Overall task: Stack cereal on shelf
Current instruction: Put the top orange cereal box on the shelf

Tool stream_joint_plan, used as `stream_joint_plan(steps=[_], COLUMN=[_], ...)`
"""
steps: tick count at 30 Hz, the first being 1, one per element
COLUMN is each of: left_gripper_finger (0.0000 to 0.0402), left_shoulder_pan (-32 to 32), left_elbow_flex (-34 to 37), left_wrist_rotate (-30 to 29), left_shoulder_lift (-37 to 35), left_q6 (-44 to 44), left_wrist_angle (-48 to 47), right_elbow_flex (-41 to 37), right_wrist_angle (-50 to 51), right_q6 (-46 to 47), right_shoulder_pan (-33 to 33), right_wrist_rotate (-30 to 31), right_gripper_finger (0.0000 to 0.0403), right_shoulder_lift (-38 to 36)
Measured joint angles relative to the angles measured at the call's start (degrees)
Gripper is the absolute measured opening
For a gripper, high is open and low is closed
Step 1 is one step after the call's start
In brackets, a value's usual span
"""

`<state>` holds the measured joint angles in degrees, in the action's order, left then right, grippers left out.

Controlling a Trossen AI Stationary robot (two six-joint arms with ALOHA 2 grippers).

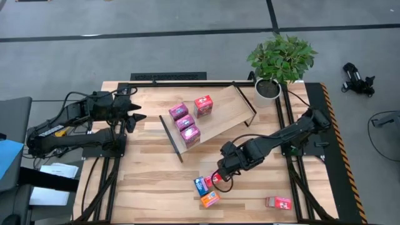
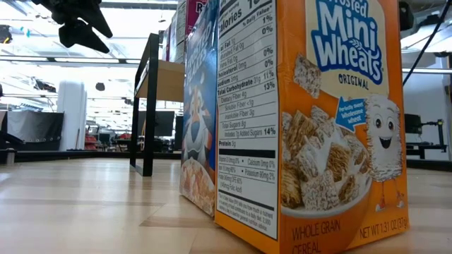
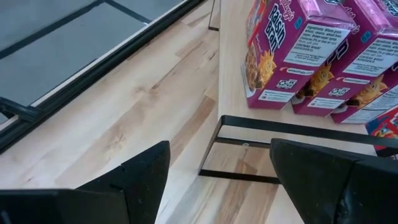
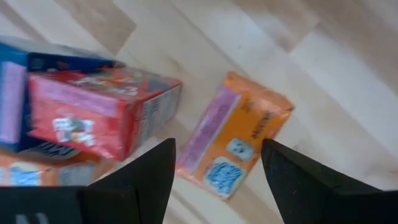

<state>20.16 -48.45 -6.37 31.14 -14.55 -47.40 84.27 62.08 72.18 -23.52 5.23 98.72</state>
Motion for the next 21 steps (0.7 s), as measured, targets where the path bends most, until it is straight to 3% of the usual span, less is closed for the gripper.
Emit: stream_joint_plan(steps=[6, 13, 17, 21], left_gripper_finger=[0.0268, 0.0268, 0.0268, 0.0268], left_shoulder_pan=[0.0, 0.0, 0.0, 0.0], left_elbow_flex=[0.0, 0.0, 0.0, 0.0], left_wrist_rotate=[0.0, 0.0, 0.0, -0.1], left_shoulder_lift=[0.0, 0.0, 0.0, 0.0], left_q6=[0.0, 0.0, 0.1, 1.1], left_wrist_angle=[0.0, 0.1, 0.1, 0.1], right_elbow_flex=[0.0, 0.0, 0.0, 0.0], right_wrist_angle=[-1.9, -1.9, 0.1, 0.4], right_q6=[-2.8, -11.0, -10.8, -11.3], right_shoulder_pan=[1.9, 3.4, 4.9, 4.7], right_wrist_rotate=[-5.5, -5.8, -9.2, -8.1], right_gripper_finger=[0.0264, 0.0263, 0.0253, 0.0246], right_shoulder_lift=[-0.1, -0.1, -0.1, -0.1])
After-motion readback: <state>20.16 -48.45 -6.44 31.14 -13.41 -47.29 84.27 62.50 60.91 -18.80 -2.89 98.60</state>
